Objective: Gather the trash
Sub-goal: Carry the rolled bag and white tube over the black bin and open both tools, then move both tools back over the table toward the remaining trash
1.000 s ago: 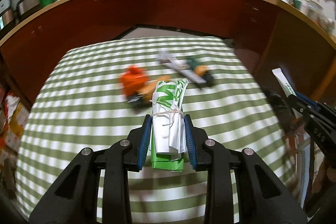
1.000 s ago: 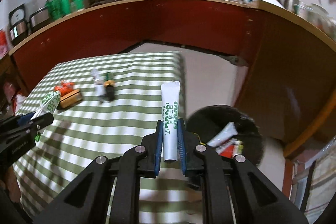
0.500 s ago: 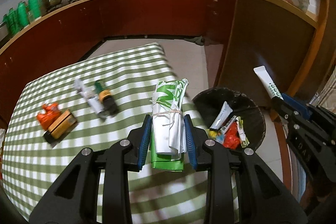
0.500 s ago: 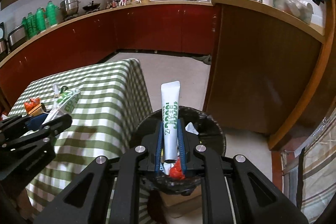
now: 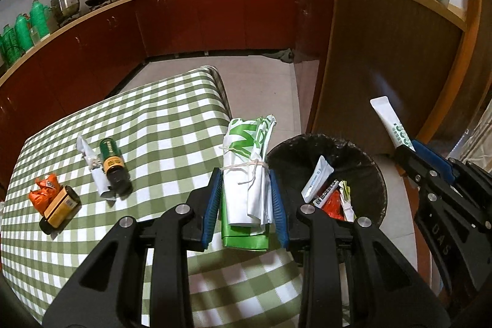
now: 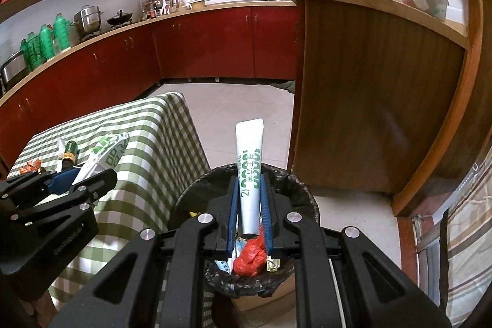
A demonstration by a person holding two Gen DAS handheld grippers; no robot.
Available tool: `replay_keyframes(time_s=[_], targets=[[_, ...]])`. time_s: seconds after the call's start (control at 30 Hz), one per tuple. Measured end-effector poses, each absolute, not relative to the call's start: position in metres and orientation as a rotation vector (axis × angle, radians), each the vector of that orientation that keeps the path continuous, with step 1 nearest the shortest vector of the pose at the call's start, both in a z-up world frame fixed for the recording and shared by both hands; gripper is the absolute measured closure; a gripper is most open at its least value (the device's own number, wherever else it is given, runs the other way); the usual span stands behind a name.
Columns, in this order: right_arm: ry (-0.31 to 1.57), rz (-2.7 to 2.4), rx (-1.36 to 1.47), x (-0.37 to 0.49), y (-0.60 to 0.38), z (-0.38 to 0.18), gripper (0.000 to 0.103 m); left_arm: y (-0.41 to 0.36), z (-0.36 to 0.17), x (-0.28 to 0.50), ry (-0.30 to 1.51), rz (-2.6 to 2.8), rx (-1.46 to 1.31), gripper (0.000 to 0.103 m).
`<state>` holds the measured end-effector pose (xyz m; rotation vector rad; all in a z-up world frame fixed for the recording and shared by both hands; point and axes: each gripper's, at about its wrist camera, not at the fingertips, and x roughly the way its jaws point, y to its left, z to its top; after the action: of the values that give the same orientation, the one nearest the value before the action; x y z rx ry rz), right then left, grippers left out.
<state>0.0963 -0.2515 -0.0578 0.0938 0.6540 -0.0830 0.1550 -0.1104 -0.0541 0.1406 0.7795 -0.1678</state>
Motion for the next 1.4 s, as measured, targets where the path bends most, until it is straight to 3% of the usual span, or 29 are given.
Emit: replay_keyframes(time_s=[0.73,0.8,0.87,1.4], targets=[[0.683,-0.11,0.124,0.119,-0.27,-0.075,0.088,-0.138,-0.067,0.185,0.844,-0.168,0.178,0.071],[0.688,-0.109,0.126,0.121,-0.27,-0.077,0.085,-0.138,-0.068,0.187,0.851,-0.165,0.175,0.058],[0.695,-0.115,0.135,0.122,-0.272,-0.079,0.082,-0.137,-0.068,0.188,0.849,-0.162,0.174,0.053],[0.676,-0.123,0.119,0.116,-0.268,-0.071,0.057,-0.12,-0.062,0.181,0.84,-0.142,0.145,0.045]])
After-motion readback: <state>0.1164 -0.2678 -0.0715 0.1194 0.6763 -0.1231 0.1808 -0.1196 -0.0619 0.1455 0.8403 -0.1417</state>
